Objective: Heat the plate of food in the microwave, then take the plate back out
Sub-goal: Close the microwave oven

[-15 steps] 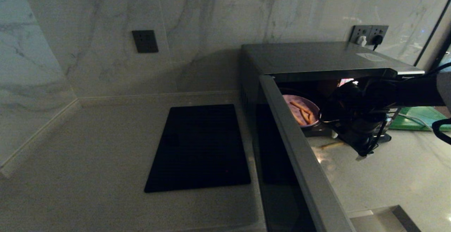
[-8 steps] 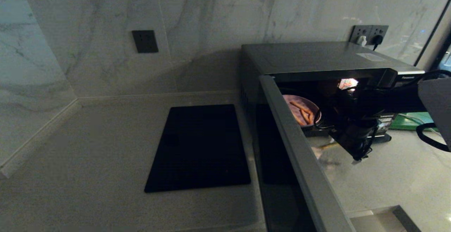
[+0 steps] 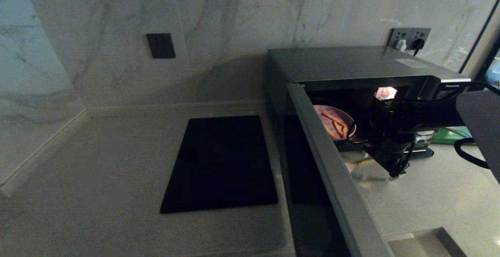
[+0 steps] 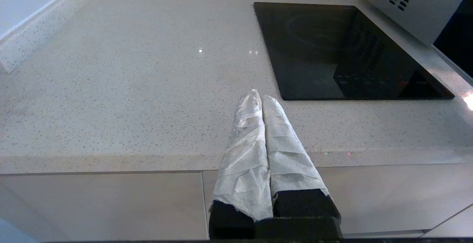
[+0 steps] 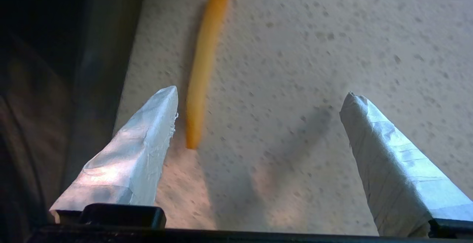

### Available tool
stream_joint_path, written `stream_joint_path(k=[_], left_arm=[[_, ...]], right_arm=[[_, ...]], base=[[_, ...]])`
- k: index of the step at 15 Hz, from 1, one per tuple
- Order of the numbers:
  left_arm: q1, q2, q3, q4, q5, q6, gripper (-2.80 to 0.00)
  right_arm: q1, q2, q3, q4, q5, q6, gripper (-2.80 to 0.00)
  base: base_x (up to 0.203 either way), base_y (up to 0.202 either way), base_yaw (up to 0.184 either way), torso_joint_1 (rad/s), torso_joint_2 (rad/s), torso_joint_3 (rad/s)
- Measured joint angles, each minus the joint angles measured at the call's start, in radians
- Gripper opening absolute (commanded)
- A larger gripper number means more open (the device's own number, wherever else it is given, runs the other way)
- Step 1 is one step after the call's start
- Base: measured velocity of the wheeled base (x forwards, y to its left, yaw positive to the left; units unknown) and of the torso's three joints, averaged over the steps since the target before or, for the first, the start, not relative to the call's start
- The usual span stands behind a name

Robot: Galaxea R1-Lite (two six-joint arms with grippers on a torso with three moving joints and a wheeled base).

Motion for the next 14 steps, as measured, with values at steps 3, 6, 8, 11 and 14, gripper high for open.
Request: stream_joint_path(k=[3, 6, 8, 11, 14], left_arm=[[0.0, 0.0, 0.0, 0.0, 0.0, 0.0, -2.8], [0.0, 0.0, 0.0, 0.0, 0.0, 0.0, -2.8], [0.0, 0.0, 0.0, 0.0, 0.0, 0.0, -2.8], [0.0, 0.0, 0.0, 0.0, 0.0, 0.0, -2.8], [0.0, 0.0, 0.0, 0.0, 0.0, 0.0, -2.8]], right_arm=[[0.0, 0.014, -0.02, -0.001, 0.0, -0.002, 0.0], [0.0, 0.027, -0.026, 0.0, -0.005, -0.013, 0.0], [0.0, 0.031, -0.026, 0.001, -0.019, -0.028, 0.0], [0.0, 0.033, -0.016, 0.01, -0.044, -0.054, 0.0], [0.0, 0.033, -0.009, 0.018, -0.055, -0.066, 0.0]], base=[[0.0, 0.0, 0.0, 0.0, 0.0, 0.0], [0.0, 0.0, 0.0, 0.0, 0.0, 0.0], [0.0, 0.0, 0.0, 0.0, 0.0, 0.0], [0.0, 0.0, 0.0, 0.0, 0.0, 0.0], [0.0, 0.0, 0.0, 0.0, 0.0, 0.0]])
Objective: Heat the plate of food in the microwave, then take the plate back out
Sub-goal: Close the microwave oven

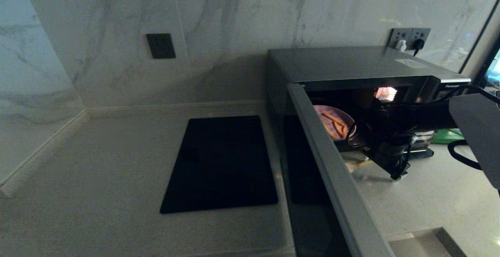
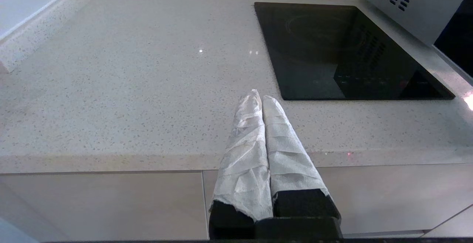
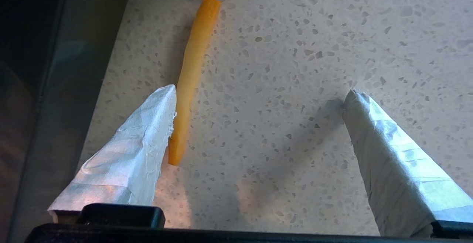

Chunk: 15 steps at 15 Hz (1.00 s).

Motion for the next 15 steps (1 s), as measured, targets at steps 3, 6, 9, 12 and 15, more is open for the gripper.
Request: stream_joint_path(k=[3, 6, 9, 12, 15], left_arm=[[0.0, 0.0, 0.0, 0.0, 0.0, 0.0, -2.8], [0.0, 0.0, 0.0, 0.0, 0.0, -0.001, -2.8], [0.0, 0.0, 0.0, 0.0, 0.0, 0.0, -2.8], [0.0, 0.0, 0.0, 0.0, 0.0, -0.001, -2.8], [0.0, 0.0, 0.0, 0.0, 0.0, 0.0, -2.8]], right_arm=[[0.0, 0.0, 0.001, 0.003, -0.002, -0.022, 0.0], [0.0, -0.003, 0.008, 0.038, -0.004, -0.025, 0.0], [0.0, -0.022, 0.039, 0.053, -0.014, -0.027, 0.0], [-0.002, -0.055, 0.104, 0.054, -0.032, -0.027, 0.0], [-0.006, -0.091, 0.152, 0.06, -0.043, -0.021, 0.0]], base=[[0.0, 0.0, 0.0, 0.0, 0.0, 0.0], [0.0, 0.0, 0.0, 0.0, 0.0, 0.0], [0.0, 0.0, 0.0, 0.0, 0.0, 0.0], [0.0, 0.0, 0.0, 0.0, 0.0, 0.0], [0.0, 0.0, 0.0, 0.0, 0.0, 0.0]])
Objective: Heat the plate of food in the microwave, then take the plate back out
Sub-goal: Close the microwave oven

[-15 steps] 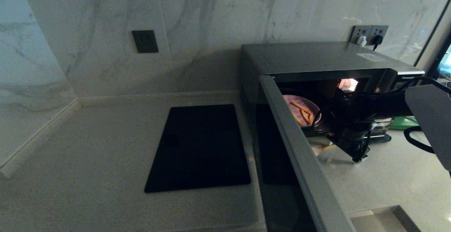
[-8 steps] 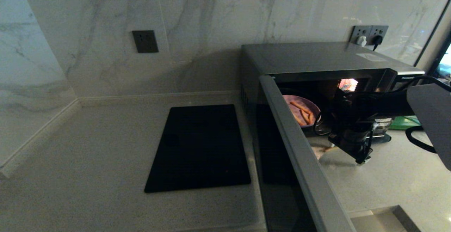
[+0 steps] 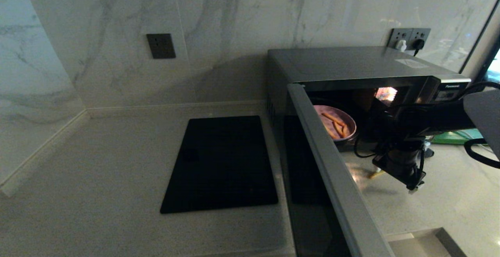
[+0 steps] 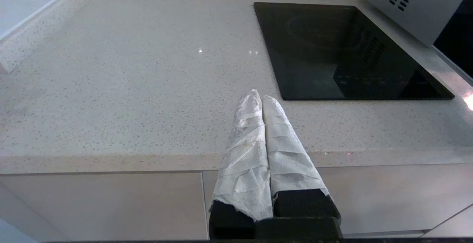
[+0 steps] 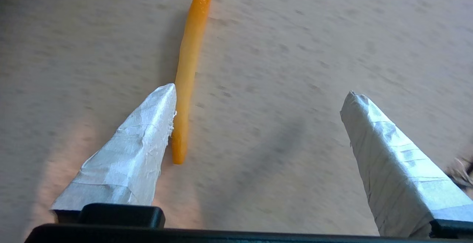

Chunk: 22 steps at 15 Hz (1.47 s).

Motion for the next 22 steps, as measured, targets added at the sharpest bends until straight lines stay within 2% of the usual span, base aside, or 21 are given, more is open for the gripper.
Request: stream_joint_path(k=[9, 15, 19, 22], left_arm=[[0.0, 0.0, 0.0, 0.0, 0.0, 0.0, -2.8], [0.0, 0.0, 0.0, 0.0, 0.0, 0.0, -2.8], [0.0, 0.0, 0.0, 0.0, 0.0, 0.0, -2.8], [0.0, 0.0, 0.0, 0.0, 0.0, 0.0, -2.8]], right_arm=[[0.003, 0.008, -0.12, -0.007, 0.011, 0.007, 0.0], [0.01, 0.058, -0.171, -0.001, 0.048, 0.067, 0.0], [0.008, 0.062, -0.199, 0.074, 0.141, 0.154, 0.0], [-0.004, 0.059, -0.222, 0.102, 0.187, 0.183, 0.0]], base=[[0.0, 0.0, 0.0, 0.0, 0.0, 0.0], [0.0, 0.0, 0.0, 0.0, 0.0, 0.0], [0.0, 0.0, 0.0, 0.0, 0.0, 0.0], [0.0, 0.0, 0.0, 0.0, 0.0, 0.0]])
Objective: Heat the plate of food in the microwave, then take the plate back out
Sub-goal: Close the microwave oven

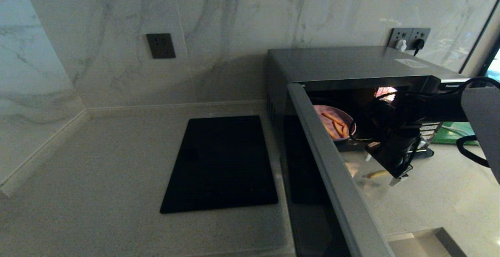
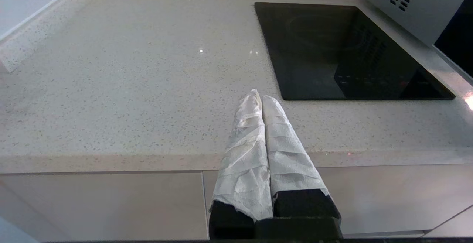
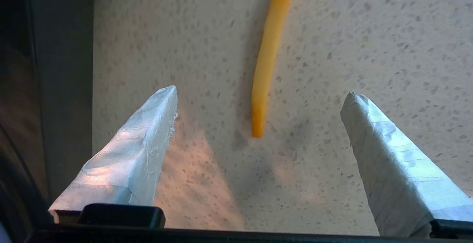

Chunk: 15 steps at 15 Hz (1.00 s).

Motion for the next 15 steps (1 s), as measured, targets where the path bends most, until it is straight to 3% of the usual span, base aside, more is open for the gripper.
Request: stream_joint_path(k=[15], left_arm=[[0.0, 0.0, 0.0, 0.0, -0.001, 0.0, -2.8]], right_arm=[[-0.054, 0.059, -0.006, -0.041, 0.026, 0.019, 0.0]], base=[[0.0, 0.0, 0.0, 0.0, 0.0, 0.0]])
